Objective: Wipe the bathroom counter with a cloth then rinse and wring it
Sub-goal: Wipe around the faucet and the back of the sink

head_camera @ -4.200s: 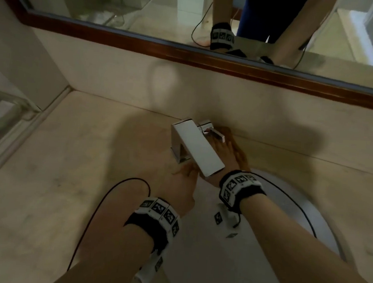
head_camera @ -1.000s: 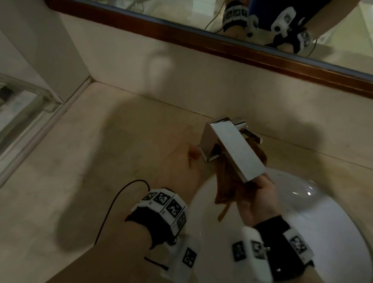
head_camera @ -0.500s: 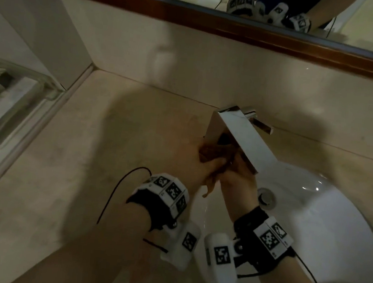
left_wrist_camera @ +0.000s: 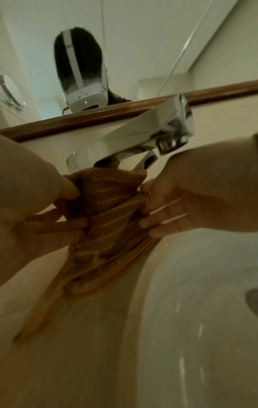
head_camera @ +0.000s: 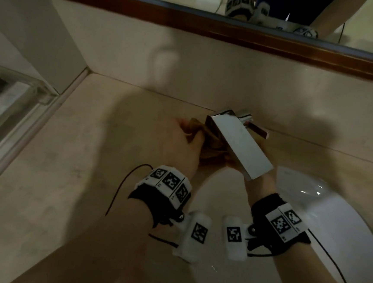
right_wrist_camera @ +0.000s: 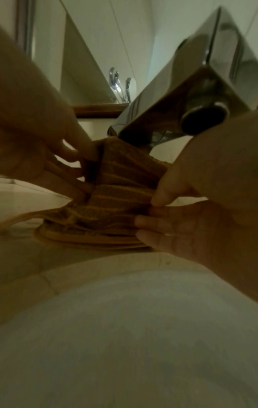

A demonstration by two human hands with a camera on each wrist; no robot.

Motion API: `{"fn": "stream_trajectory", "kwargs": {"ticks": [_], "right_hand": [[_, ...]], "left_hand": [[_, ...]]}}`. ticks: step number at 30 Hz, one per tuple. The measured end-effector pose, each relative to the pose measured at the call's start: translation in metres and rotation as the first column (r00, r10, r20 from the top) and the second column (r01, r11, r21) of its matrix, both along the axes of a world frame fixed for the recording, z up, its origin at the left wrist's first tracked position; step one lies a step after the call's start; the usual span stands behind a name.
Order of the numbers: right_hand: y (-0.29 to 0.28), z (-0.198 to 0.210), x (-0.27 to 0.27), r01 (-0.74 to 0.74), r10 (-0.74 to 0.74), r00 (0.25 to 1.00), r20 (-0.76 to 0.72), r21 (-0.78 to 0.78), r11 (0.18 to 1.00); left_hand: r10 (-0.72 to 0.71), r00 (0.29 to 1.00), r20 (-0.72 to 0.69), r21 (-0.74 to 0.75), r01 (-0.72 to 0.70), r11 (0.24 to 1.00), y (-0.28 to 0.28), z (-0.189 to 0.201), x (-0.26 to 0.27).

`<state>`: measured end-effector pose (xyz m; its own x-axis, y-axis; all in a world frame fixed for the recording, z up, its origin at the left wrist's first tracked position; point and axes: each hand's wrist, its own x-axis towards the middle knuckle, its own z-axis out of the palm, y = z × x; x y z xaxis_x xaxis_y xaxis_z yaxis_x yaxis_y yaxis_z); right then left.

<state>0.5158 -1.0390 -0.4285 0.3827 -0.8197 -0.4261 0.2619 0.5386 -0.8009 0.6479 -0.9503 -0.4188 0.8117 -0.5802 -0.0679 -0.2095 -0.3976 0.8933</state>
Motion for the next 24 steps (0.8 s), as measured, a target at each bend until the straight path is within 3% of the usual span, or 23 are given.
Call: {"fn": "stream_trajectory", "kwargs": {"ticks": [3, 5, 7, 9, 12, 14, 17, 18, 21, 24], "right_hand": [[-0.005, -0.004, -0.001, 0.018, -0.018, 0.999, -0.035, 0.017, 1.000], [-0.008, -0.007, -0.002, -0.026, 0.025, 0.996, -0.086, -0.020, 0.999], [-0.010, -0.008, -0.002, -0.046, 0.037, 0.989, -0.141, -0.059, 0.997], [-0.011, -0.014, -0.004, -0.057, 0.039, 0.985, -0.168, -0.104, 0.993], [-0.007, -0.020, -0.005, -0.200, 0.097, 0.947, -0.307, -0.324, 0.925], [-0.004, -0.026, -0.004, -0.271, 0.137, 0.914, -0.381, -0.324, 0.906], [-0.004, -0.020, 0.002, -0.233, 0.144, 0.953, -0.268, -0.336, 0.913], [-0.007, -0.016, 0.006, -0.217, 0.160, 0.966, -0.204, -0.304, 0.927], [-0.010, -0.022, 0.013, -0.216, 0.169, 0.964, -0.204, -0.233, 0.948], [-0.019, -0.067, 0.005, -0.339, 0.255, 0.882, -0.396, -0.158, 0.927]], "left_hand": [[-0.008, 0.994, -0.110, -0.110, -0.004, 0.994, -0.004, 0.009, -0.020], [-0.100, 0.968, -0.229, -0.244, 0.042, 0.969, -0.012, 0.007, -0.033], [-0.176, 0.841, -0.512, -0.325, 0.000, 0.946, -0.020, 0.002, -0.039], [-0.206, 0.705, -0.679, -0.367, -0.083, 0.926, -0.024, -0.011, -0.037], [-0.174, 0.755, -0.633, -0.346, -0.075, 0.935, -0.019, -0.020, -0.034], [-0.133, 0.768, -0.627, -0.321, -0.099, 0.942, -0.020, -0.031, -0.032], [-0.152, 0.692, -0.705, -0.326, -0.127, 0.937, -0.021, -0.025, -0.030], [-0.140, 0.701, -0.700, -0.318, -0.130, 0.939, -0.021, -0.021, -0.029], [-0.136, 0.749, -0.649, -0.331, -0.117, 0.937, -0.024, -0.024, -0.025], [-0.150, 0.869, -0.471, -0.202, 0.059, 0.978, -0.016, -0.028, -0.025]]}}
